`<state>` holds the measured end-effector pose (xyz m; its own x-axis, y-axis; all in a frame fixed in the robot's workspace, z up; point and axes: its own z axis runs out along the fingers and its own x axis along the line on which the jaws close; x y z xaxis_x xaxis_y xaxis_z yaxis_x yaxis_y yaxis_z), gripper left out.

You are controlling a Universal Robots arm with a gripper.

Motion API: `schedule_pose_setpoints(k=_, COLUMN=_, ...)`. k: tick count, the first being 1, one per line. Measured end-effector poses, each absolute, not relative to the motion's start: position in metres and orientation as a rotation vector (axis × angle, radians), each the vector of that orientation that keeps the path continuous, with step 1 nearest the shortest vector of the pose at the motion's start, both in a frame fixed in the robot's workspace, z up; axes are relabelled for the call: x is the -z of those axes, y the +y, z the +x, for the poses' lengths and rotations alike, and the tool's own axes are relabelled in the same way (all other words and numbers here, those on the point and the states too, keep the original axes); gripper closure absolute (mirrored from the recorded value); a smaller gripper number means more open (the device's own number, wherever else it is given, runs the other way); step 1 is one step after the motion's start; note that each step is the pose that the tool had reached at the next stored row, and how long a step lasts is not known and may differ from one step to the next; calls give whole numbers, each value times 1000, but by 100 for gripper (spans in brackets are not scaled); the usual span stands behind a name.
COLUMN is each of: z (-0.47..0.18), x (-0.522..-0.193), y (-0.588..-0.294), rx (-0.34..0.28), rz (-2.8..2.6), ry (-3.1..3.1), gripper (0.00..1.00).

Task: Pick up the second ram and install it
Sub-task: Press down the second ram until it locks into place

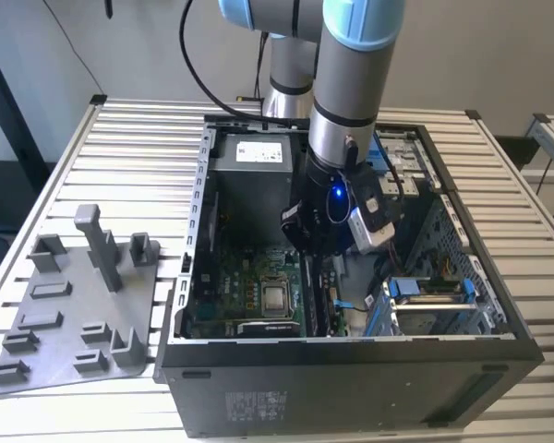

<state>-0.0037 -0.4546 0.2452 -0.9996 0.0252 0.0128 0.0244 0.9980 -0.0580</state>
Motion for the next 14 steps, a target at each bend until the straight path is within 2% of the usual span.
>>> schedule_pose_setpoints(k=14, z=-4, x=-245, y=-455, rx=-90, rz=196, ry=-3125, gripper=89)
